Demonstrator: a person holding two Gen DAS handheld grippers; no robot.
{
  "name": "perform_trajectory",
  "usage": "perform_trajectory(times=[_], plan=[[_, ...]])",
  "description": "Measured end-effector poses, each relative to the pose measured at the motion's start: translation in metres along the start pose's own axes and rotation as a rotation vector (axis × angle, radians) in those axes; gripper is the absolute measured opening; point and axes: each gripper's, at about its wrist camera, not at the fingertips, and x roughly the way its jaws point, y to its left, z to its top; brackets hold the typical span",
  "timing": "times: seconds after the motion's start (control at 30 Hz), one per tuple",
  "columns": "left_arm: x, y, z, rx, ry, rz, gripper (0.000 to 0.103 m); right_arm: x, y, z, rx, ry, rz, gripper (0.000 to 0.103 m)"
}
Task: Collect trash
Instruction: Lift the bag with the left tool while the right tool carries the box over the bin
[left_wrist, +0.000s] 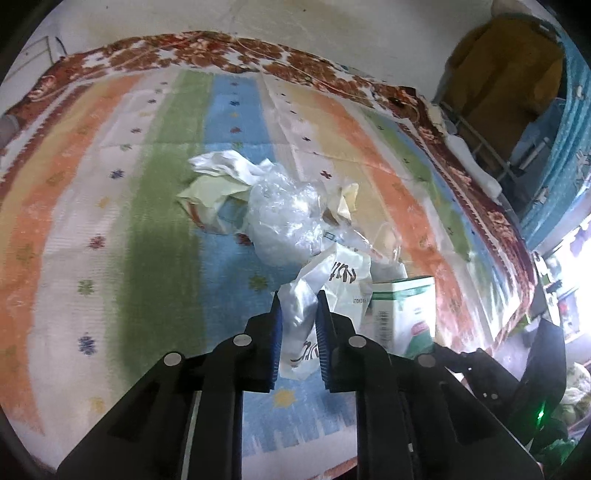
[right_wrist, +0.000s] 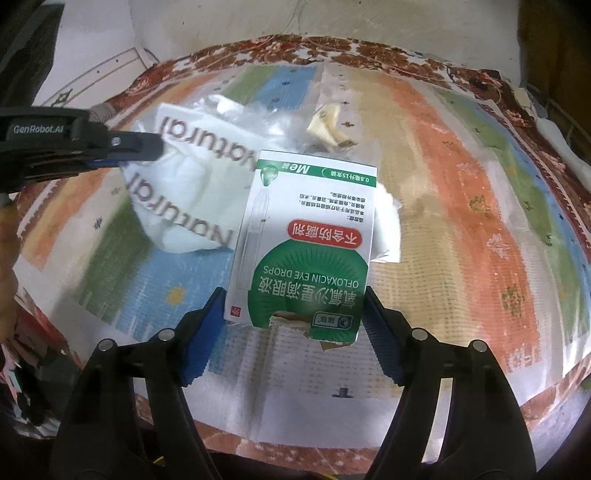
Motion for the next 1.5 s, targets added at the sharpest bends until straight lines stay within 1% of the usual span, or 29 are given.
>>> perform_trajectory(times=[0.07,0.13,0.23,0.33,0.5,0.63,0.7,0.77,0.9,1.1,1.27,1.4,1.5], plan=[[-0.01,-0.005,-0.001,0.007,-0.004,0.032,0.015,-0.007,-0.002,0.0,0.008,-0.005,0.014,0.068],[-0.02,-0.01,-0.001,0.015,-0.011,0.039,0.015,-0.015,-0.003,0.0,0.0,-0.011,0.022,0.068],[-0.038,-0.018,-0.002,0.024,-0.039,0.066,0.015,-0.027,-0.001,-0.001,-0.021,-0.018,0.024,0.068],[-0.055,-0.023,-0.005,0.029,-0.066,0.113,0.015,-0.039,-0.001,-0.003,-0.036,-0.025,0.029,0.068],[-0.076,-0.03,-0.01,0.022,-0.096,0.142,0.015,-0.06,-0.002,-0.008,-0.063,-0.042,0.041,0.068],[-0.084,-0.037,-0.017,0.011,-0.101,0.153,0.015,-0.084,-0.005,-0.014,-0.083,-0.072,0.054,0.068],[-0.089,-0.041,-0.023,-0.006,-0.105,0.162,0.015,-0.097,-0.009,-0.017,-0.069,-0.096,0.048,0.068],[-0.097,-0.046,-0.029,-0.026,-0.127,0.179,0.015,-0.106,-0.014,-0.021,-0.053,-0.099,0.061,0.068],[-0.119,-0.06,-0.044,-0.065,-0.175,0.15,0.015,-0.124,-0.02,-0.03,-0.043,-0.105,0.094,0.068],[-0.146,-0.078,-0.074,-0.065,-0.216,0.135,0.015,-0.159,-0.024,-0.049,-0.068,-0.15,0.127,0.068],[-0.155,-0.084,-0.093,-0.056,-0.222,0.117,0.015,-0.179,-0.028,-0.065,-0.091,-0.169,0.122,0.068],[-0.159,-0.093,-0.111,-0.042,-0.228,0.112,0.015,-0.189,-0.033,-0.076,-0.078,-0.17,0.14,0.068],[-0.165,-0.1,-0.125,-0.025,-0.24,0.113,0.015,-0.196,-0.031,-0.085,-0.09,-0.17,0.151,0.068]])
